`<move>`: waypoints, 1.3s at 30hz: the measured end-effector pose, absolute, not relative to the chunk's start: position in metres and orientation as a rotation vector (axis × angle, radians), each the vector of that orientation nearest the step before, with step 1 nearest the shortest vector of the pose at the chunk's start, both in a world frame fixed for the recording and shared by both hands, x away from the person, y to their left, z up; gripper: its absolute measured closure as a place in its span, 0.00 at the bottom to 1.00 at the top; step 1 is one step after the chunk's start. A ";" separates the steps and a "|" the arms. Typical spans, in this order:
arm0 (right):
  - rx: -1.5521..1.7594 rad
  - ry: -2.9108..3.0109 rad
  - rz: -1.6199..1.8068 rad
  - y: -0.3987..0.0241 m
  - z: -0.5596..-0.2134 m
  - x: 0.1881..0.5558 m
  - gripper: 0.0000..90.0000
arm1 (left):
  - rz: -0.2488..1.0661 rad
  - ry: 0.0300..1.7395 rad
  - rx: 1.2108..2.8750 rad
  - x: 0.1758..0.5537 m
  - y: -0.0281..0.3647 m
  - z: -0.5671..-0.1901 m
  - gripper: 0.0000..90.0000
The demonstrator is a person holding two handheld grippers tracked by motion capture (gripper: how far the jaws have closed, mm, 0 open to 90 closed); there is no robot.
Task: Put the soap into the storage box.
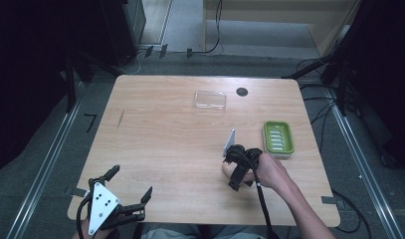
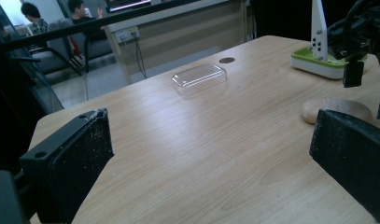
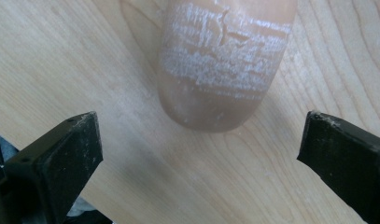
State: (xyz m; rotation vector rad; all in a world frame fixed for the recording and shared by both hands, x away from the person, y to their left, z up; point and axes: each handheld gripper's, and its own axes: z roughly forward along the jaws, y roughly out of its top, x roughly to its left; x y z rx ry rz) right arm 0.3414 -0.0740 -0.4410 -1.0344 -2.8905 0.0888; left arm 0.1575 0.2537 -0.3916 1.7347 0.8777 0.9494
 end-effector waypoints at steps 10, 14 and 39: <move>-1.033 -2.871 0.093 -0.069 -0.448 0.350 0.00 | 0.948 0.876 1.733 0.158 0.253 -0.392 0.00; -1.050 -2.856 0.088 -0.066 -0.452 0.356 0.00 | 0.950 0.878 1.735 0.157 0.254 -0.392 0.00; -1.095 -2.867 0.046 -0.058 -0.466 0.367 0.11 | 0.949 0.876 1.736 0.157 0.254 -0.392 0.00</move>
